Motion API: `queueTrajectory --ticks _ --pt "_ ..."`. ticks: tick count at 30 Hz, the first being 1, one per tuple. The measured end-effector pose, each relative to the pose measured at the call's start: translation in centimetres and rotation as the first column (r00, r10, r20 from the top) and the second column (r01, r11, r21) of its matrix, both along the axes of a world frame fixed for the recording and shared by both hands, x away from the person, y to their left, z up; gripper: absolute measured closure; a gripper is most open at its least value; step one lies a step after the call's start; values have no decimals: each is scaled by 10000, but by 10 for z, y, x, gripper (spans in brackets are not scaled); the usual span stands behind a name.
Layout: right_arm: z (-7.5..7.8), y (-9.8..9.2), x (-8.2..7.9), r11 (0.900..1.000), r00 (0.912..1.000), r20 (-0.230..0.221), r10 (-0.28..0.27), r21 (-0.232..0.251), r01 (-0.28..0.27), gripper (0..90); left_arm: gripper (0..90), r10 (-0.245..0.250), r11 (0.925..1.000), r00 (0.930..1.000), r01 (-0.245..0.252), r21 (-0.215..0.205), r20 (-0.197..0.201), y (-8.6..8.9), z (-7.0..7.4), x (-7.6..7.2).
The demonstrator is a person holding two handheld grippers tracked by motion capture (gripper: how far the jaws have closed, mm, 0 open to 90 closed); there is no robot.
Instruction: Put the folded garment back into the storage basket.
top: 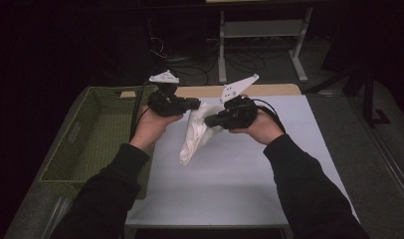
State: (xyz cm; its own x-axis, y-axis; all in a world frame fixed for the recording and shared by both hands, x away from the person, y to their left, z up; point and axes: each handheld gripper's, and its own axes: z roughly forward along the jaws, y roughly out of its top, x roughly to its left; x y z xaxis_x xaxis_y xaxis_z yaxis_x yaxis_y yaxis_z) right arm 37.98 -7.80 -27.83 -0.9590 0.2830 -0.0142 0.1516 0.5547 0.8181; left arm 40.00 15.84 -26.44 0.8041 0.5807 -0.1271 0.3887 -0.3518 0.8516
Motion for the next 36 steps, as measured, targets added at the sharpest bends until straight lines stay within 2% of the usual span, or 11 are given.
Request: queueTrajectory --ticks 20,36 --pt "28 58 14 9989 9981 401 461 -81 -458 852 815 332 9985 9984 -311 -459 461 62 19 6" --pt "41 109 22 9965 9949 562 833 17 -835 852 815 1077 9912 9921 -1021 -841 646 112 27 10"
